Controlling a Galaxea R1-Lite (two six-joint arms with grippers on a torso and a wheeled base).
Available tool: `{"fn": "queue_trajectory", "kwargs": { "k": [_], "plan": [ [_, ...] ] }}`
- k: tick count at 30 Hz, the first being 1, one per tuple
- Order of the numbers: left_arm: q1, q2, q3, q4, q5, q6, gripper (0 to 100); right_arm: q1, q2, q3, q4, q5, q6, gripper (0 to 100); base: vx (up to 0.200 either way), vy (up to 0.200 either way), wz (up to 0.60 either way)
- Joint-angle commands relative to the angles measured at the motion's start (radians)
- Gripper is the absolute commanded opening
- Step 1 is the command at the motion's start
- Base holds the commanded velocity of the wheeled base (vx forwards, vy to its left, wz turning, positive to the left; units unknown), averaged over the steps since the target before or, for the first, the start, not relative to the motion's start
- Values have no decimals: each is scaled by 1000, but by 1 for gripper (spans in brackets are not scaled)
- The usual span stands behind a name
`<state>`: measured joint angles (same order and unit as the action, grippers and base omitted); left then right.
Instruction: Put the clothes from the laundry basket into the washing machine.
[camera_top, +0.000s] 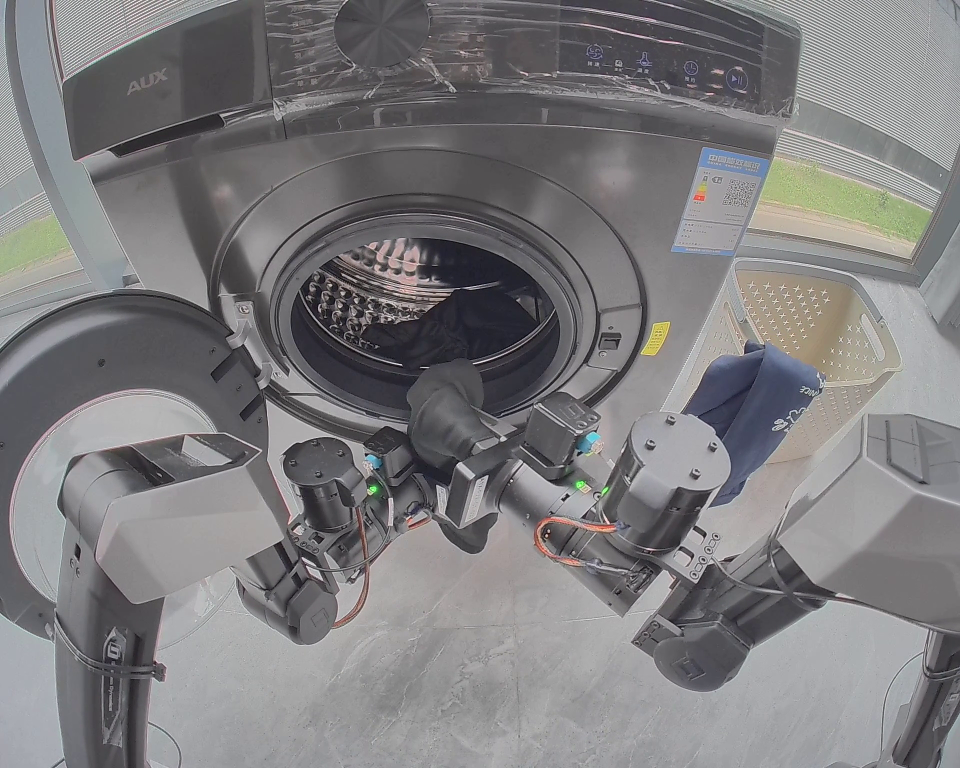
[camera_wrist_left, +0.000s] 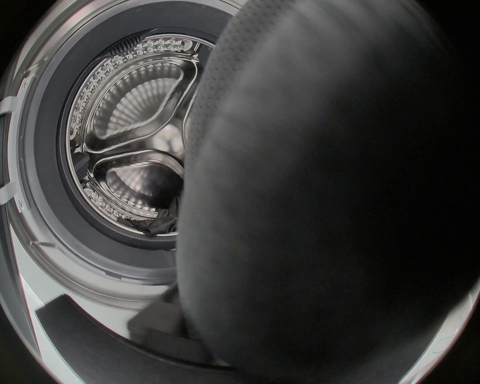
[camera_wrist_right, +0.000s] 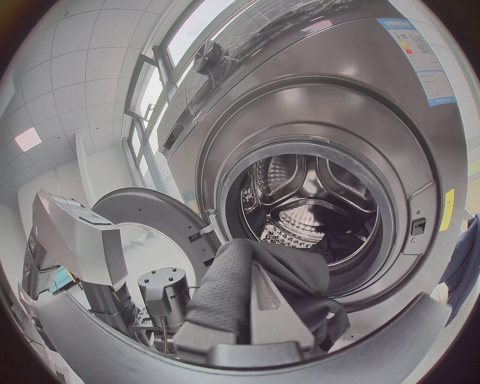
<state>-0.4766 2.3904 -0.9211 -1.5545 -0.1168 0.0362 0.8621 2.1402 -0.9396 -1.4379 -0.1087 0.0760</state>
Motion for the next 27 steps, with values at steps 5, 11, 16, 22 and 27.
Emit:
{"fn": "queue_trajectory", "kwargs": {
  "k": [5,11,16,22,27],
  "plan": [
    [30,-10,-71,1,32,-13,0,-26,-36,33,-4,1,1,0,0,0,0],
    [33,-97,-18,1,32,-44,0,-87,-45,71,4,0,2,0,0,0,0],
    [26,-237,131,2,28,-79,0,-135,-17,71,8,0,10,0,0,0,0],
    [15,-387,291,2,20,-88,0,-144,56,67,-1,1,10,0,0,0,0],
    [6,-465,366,1,22,-90,0,-126,72,54,-16,1,10,0,0,0,0]
  ]
}}
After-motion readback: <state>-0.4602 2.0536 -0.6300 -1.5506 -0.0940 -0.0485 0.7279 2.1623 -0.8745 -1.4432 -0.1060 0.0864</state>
